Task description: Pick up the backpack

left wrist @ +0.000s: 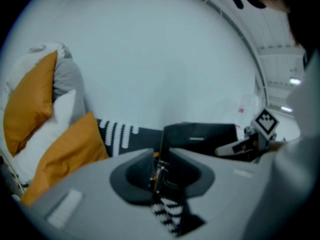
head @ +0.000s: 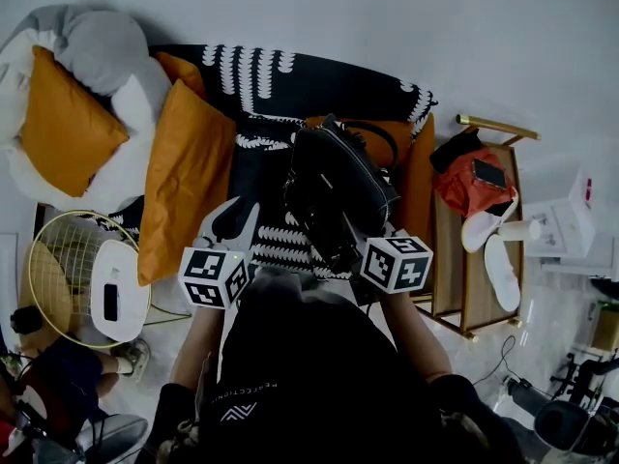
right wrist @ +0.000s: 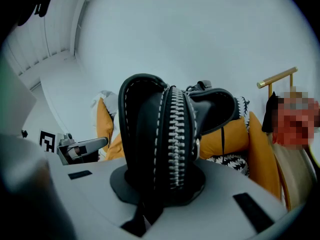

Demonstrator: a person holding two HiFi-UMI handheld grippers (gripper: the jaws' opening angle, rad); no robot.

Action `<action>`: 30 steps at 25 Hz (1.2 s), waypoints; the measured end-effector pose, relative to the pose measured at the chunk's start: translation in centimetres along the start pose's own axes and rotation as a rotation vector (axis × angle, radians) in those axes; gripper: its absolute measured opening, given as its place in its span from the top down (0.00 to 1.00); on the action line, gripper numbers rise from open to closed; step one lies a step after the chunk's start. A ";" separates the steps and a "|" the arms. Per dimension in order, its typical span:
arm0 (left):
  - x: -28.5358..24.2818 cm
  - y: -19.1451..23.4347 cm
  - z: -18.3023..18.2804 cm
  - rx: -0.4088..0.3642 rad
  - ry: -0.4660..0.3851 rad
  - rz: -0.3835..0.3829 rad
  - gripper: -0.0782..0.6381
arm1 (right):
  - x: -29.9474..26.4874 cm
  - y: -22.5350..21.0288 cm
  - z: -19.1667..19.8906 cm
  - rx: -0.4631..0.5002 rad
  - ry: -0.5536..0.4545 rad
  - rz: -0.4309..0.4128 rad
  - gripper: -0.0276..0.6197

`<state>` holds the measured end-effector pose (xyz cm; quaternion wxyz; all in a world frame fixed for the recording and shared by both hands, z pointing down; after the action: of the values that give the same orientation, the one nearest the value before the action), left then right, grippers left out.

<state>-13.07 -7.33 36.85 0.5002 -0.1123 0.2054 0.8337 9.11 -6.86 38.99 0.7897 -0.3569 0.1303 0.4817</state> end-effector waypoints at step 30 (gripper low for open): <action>2.1 -0.2 -0.8 0.013 -0.048 -0.014 0.75 | 2.7 1.4 -0.7 0.009 -0.082 0.010 0.91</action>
<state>-13.95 -5.96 35.26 0.5114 -0.0904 0.1979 0.8313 9.35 -5.14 36.37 0.7937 -0.3327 0.1019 0.4990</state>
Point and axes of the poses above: the fingertips, and each gripper's own axes: x backward along the fingers, y to its left, z out of its underside, the point moved 4 cm from there along x, backward along the fingers, and after that the axes turned 2 degrees about -y, right-handed, at the moved point
